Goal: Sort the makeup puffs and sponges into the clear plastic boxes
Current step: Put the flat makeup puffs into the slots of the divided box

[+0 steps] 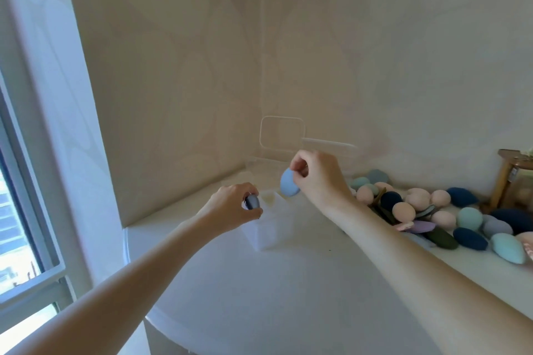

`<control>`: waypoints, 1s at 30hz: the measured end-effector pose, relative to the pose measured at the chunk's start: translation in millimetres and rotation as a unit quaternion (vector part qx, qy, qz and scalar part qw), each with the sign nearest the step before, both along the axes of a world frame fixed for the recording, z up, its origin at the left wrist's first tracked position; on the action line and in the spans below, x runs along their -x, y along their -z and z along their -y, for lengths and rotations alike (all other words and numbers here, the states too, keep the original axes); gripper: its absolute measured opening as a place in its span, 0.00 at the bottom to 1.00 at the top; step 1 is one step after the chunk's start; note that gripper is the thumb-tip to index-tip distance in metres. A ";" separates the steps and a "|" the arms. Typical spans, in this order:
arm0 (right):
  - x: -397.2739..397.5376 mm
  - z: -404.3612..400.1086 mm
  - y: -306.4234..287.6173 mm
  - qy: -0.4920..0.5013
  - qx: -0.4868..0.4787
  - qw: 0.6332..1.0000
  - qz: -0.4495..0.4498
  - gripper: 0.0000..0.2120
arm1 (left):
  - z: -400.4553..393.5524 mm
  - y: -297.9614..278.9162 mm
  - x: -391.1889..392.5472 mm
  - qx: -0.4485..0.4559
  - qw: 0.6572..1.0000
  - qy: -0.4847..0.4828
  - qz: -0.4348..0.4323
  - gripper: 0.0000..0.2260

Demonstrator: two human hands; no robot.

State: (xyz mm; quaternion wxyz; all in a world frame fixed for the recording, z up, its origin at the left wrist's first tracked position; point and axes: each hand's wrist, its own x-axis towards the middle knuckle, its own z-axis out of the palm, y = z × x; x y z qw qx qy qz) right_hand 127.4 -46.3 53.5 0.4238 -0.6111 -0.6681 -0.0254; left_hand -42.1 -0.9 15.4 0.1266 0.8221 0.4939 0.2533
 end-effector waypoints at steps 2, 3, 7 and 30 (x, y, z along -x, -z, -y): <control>15.2 -4.1 6.0 -0.021 0.004 0.999 -0.043 0.06 | -4.7 2.9 3.0 -0.005 1.000 0.009 0.003 0.15; 20.4 -6.5 11.5 -0.029 0.010 0.998 -0.049 0.06 | -7.0 4.0 4.6 -0.007 1.000 0.013 0.006 0.14; 33.7 -16.2 32.8 -0.045 0.034 0.998 -0.035 0.02 | -15.5 8.7 10.6 -0.009 1.000 0.026 0.006 0.18; 35.8 -25.1 44.0 -0.171 0.086 0.961 0.202 0.15 | -14.5 -7.1 3.6 -0.063 0.983 0.048 -0.164 0.09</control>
